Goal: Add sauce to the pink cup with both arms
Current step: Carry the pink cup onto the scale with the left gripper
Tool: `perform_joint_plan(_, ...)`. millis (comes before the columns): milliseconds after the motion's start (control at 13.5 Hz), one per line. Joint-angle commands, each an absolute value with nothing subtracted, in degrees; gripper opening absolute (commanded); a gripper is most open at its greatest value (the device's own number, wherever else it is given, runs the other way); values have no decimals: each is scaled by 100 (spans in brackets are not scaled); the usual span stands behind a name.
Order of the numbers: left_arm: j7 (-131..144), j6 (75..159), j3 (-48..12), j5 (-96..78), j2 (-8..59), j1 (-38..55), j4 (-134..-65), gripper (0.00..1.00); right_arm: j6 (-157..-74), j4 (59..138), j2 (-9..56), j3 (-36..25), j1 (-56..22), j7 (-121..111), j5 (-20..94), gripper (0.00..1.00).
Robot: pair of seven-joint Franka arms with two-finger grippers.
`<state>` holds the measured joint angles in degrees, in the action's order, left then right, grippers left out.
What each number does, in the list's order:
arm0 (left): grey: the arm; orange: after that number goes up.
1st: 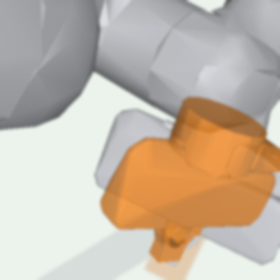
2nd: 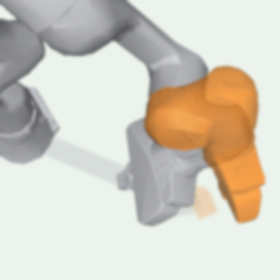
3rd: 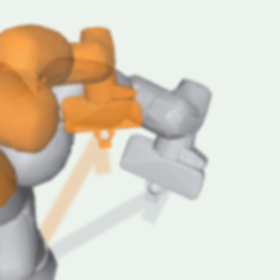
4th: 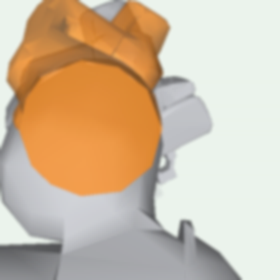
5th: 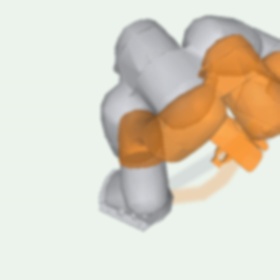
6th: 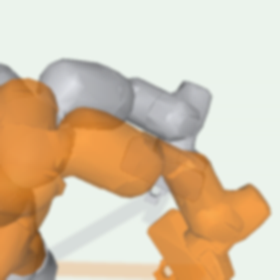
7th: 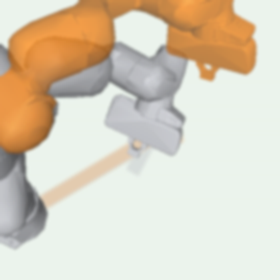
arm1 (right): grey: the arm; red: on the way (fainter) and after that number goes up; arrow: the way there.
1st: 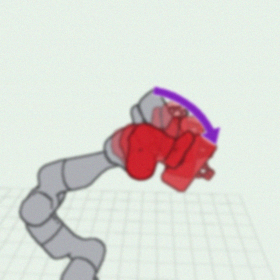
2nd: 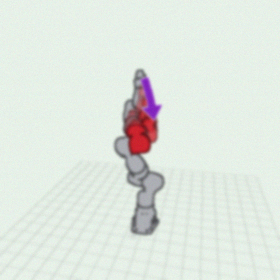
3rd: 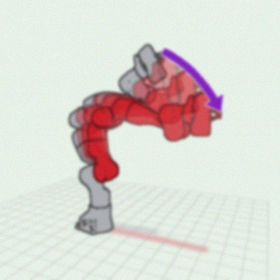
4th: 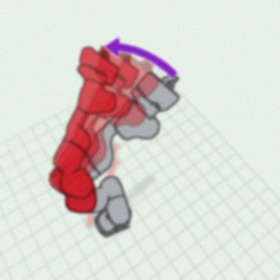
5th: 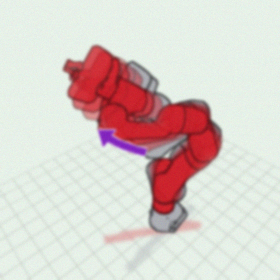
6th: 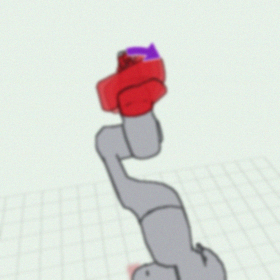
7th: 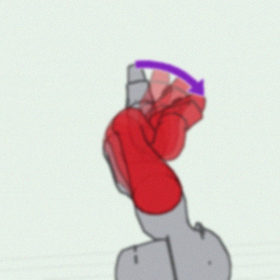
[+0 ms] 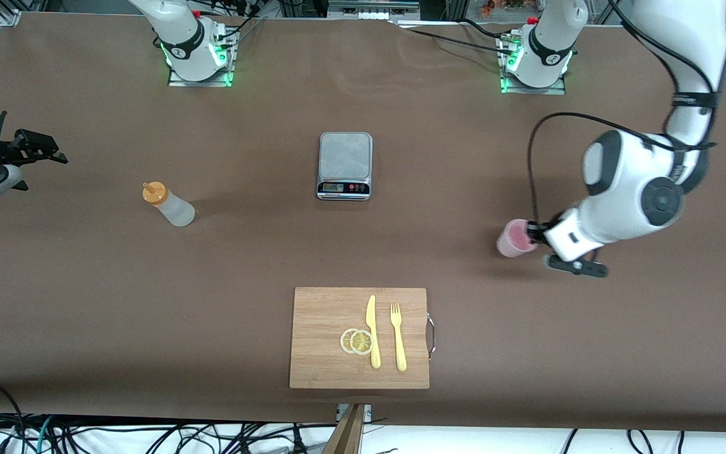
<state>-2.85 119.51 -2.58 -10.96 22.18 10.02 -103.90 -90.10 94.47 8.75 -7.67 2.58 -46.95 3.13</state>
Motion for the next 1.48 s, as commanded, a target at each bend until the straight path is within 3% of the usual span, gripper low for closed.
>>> perform_joint_plan(0,244,11883,-158,-1335,2153,1755,-10441,0,-9009,9606,861,-729,474,-5420,718,100)
perform_joint_plan(518,1388,12181,-149,-1723,2355,3646,-10415,0,-9201,10019,1133,-747,974,-7352,1580,100)
perform_joint_plan(1035,1723,12427,-150,-2188,2575,4411,-10345,0,-9167,10274,2301,-756,1827,-10235,3319,100)
perform_joint_plan(1405,2073,12752,-150,-2188,2794,4798,-10310,0,-9079,10775,2776,-756,2039,-12046,4323,100)
